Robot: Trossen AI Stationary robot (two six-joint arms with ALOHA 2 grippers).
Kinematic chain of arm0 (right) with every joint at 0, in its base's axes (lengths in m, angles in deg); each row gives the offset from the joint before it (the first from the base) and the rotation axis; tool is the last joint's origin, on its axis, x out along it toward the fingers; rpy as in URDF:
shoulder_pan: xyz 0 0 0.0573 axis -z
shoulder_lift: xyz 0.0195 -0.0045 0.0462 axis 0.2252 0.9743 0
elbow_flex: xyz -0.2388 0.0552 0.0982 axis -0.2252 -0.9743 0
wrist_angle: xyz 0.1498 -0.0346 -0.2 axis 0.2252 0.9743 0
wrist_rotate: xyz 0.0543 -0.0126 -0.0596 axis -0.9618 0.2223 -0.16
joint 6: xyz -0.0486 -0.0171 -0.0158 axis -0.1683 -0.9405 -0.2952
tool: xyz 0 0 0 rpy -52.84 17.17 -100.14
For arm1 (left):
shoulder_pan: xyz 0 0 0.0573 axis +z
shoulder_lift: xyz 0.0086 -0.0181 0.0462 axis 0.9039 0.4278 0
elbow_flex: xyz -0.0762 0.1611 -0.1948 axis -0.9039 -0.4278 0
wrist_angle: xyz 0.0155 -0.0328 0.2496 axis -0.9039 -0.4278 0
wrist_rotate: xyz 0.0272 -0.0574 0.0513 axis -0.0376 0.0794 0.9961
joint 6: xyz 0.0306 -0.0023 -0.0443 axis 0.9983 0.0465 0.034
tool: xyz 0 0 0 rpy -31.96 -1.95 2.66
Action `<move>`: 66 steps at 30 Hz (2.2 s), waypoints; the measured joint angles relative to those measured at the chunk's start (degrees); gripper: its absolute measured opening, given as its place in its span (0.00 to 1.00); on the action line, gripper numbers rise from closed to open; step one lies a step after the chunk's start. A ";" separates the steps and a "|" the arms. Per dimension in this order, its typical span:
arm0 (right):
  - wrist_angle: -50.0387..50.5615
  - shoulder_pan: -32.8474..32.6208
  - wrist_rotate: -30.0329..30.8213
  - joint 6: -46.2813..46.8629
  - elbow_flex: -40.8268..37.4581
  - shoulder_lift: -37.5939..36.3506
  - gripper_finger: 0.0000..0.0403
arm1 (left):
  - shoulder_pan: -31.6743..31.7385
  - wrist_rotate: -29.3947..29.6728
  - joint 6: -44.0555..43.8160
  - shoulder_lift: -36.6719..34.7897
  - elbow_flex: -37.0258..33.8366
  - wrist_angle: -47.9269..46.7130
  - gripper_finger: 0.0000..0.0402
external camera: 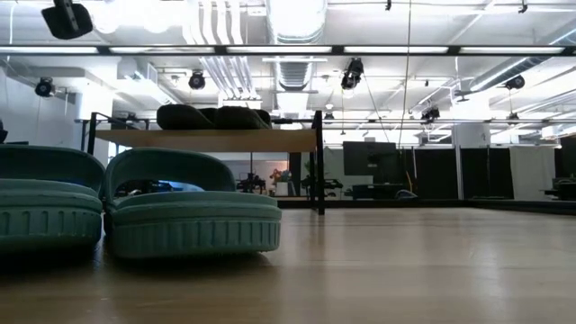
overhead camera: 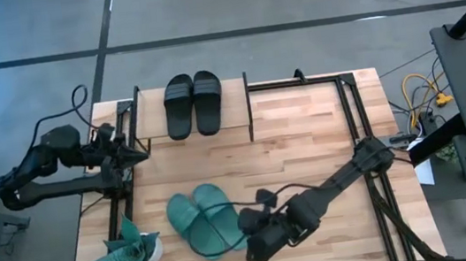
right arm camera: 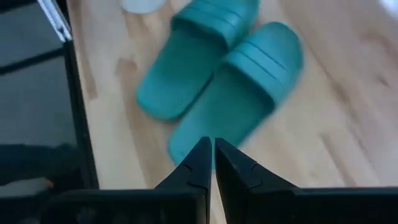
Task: Pick and place slides into the shelf
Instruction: Put the green slide under the shelf
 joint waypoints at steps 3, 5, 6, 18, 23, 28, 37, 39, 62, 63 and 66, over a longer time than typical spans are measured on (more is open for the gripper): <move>-7.07 1.20 -0.08 -0.57 -4.93 -0.32 0.03 | 0.00 0.05 0.00 -0.90 -0.30 0.02 0.00; -10.41 2.17 -1.10 -0.49 -7.87 -0.56 0.03 | -0.01 0.16 0.02 -1.66 -0.85 0.09 0.00; -12.09 2.68 -1.87 -0.22 -9.51 -0.64 0.03 | -0.01 0.16 0.02 -2.08 -1.25 0.00 0.00; -22.86 5.29 9.16 4.71 -20.81 -0.57 0.03 | -0.01 -0.17 1.29 -8.13 -5.41 -5.62 0.00; -22.67 5.45 0.51 0.00 -18.43 -0.20 0.03 | -0.01 -0.18 3.68 -11.50 -6.70 -7.71 0.00; -21.94 5.86 -2.61 -4.35 -16.88 -0.20 0.11 | -0.01 -0.18 5.62 -14.41 -7.36 -7.72 0.00; -20.21 7.36 -0.06 -11.93 -18.66 0.03 0.40 | -0.01 0.86 6.77 -16.76 -7.36 -7.54 0.00; -20.31 7.84 0.85 -16.37 -18.72 0.70 0.44 | -0.01 0.92 6.82 -16.66 -7.36 -7.55 0.00; -30.64 10.91 0.87 -28.45 -18.80 8.24 0.43 | -0.01 1.03 6.25 -13.70 -7.27 -7.55 0.00; -31.40 11.15 1.78 -27.94 -18.80 8.24 0.41 | -0.01 1.04 6.25 -13.65 -7.27 -7.57 0.00; -31.88 12.33 2.99 -25.68 -18.80 8.28 0.33 | -0.01 1.00 6.20 -13.66 -7.27 -7.58 0.00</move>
